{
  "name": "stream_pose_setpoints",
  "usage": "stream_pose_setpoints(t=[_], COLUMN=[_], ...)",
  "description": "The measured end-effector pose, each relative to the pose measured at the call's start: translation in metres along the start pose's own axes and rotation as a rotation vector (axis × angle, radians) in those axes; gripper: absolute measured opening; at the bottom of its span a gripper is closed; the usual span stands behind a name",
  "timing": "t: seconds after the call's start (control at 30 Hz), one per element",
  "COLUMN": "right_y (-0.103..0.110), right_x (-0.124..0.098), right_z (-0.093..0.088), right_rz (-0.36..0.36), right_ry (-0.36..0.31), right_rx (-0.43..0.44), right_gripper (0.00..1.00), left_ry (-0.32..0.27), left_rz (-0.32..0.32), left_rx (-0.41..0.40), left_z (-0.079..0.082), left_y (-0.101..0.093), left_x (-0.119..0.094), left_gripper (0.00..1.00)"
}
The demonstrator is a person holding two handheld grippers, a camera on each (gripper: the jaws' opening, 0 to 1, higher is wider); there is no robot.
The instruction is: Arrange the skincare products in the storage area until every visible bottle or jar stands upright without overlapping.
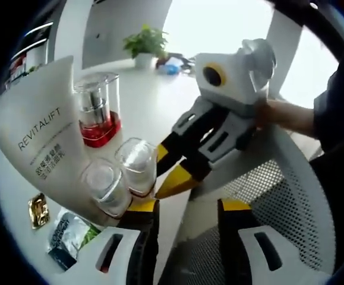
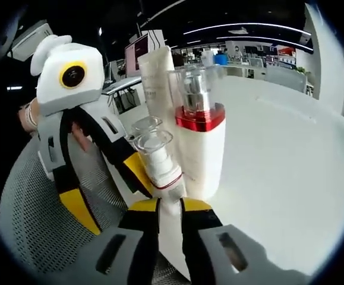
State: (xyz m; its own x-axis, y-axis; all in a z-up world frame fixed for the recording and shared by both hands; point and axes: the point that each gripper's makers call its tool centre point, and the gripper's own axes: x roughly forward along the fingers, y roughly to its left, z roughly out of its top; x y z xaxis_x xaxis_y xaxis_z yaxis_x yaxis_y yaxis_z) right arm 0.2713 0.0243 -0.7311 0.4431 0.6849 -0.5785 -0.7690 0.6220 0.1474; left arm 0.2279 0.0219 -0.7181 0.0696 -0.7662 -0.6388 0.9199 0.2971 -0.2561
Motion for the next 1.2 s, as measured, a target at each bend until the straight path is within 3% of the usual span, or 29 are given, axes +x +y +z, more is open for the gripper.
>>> stream_pose_setpoints(t=[0.3, 0.5, 0.57, 0.73, 0.87, 0.97, 1.2], right_y=[0.001, -0.001, -0.001, -0.002, -0.003, -0.003, -0.005], right_x=[-0.001, 0.001, 0.002, 0.004, 0.007, 0.008, 0.010], right_z=[0.000, 0.001, 0.000, 0.000, -0.004, -0.003, -0.003], right_rz=[-0.013, -0.020, -0.019, -0.032, -0.042, -0.043, -0.054], right_ry=[0.029, 0.049, 0.061, 0.082, 0.117, 0.109, 0.120], right_rx=[-0.013, -0.020, -0.019, -0.032, -0.004, 0.027, 0.012], right_gripper=[0.14, 0.16, 0.16, 0.17, 0.18, 0.18, 0.17], left_ry=[0.046, 0.084, 0.123, 0.082, 0.101, 0.096, 0.097], left_rz=[0.003, 0.072, 0.104, 0.149, 0.156, 0.163, 0.169], left_rx=[-0.016, -0.053, -0.042, -0.049, -0.032, -0.038, -0.040], left_z=[-0.014, -0.029, -0.037, -0.029, -0.029, -0.028, -0.027], left_y=[0.001, 0.022, 0.030, 0.041, 0.044, 0.047, 0.051], left_x=[-0.010, -0.022, -0.024, -0.024, -0.019, -0.018, -0.016], left_gripper=[0.31, 0.29, 0.31, 0.29, 0.30, 0.29, 0.28])
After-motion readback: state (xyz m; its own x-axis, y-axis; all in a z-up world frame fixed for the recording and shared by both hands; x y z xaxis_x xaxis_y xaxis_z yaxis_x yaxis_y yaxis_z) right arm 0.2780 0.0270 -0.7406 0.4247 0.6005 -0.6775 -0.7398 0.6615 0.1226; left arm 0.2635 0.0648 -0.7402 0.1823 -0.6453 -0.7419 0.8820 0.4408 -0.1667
